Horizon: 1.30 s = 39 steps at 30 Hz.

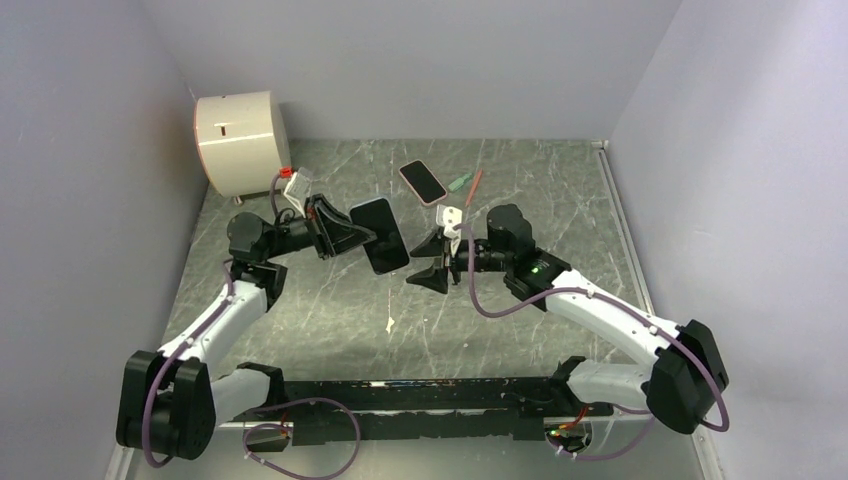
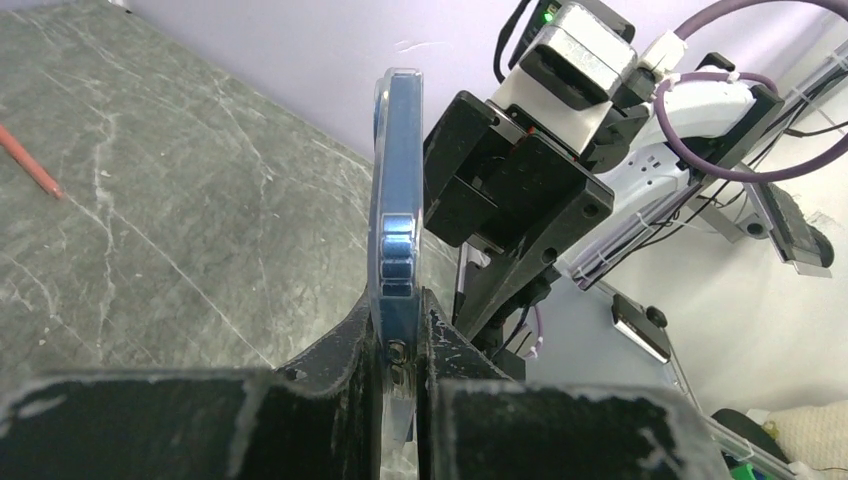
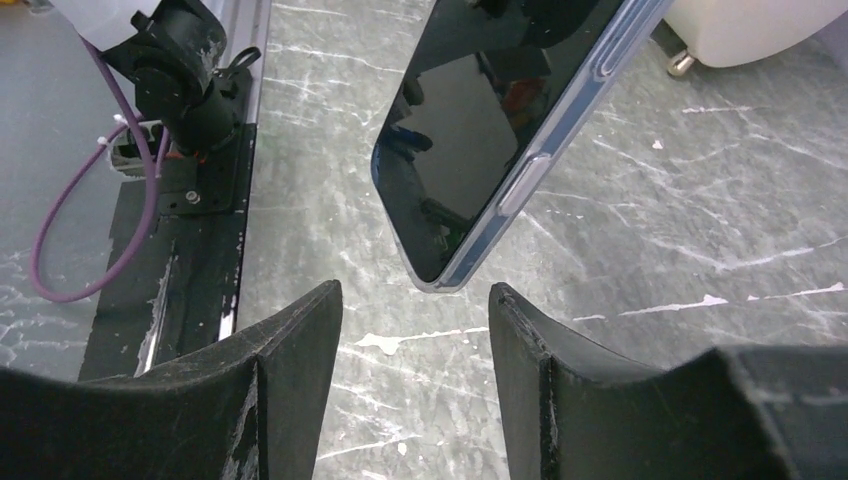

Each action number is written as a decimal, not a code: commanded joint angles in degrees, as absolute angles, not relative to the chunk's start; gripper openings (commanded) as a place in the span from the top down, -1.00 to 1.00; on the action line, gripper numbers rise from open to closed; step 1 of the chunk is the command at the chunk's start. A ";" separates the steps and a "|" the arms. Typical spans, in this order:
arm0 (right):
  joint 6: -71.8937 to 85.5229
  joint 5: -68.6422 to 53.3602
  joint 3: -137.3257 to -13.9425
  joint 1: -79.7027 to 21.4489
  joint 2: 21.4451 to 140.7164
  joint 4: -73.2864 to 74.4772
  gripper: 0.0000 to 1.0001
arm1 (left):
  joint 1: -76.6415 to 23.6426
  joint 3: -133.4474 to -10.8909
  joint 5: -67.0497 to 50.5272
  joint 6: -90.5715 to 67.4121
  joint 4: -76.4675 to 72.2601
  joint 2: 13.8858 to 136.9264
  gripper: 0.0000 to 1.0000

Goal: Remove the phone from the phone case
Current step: Remove the phone case from the phone.

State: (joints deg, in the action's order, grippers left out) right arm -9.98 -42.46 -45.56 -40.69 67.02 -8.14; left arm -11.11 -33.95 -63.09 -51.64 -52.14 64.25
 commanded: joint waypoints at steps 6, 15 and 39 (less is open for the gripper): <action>-15.09 -47.40 -52.93 -40.47 69.62 -1.20 -0.04 | -12.29 -34.54 -60.62 -47.97 -50.03 59.63 0.95; -19.69 -51.31 -59.78 -40.50 72.71 10.44 0.23 | -12.31 -33.80 -60.71 -49.30 -52.73 59.49 0.95; -44.06 -55.44 -65.90 -40.52 76.51 19.77 1.00 | -12.79 -35.40 -61.03 -53.21 -51.36 56.47 0.95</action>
State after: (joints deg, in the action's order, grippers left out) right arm -32.56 -53.12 -63.07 -40.12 76.73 18.59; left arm -12.40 -33.04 -63.11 -49.45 -48.53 58.61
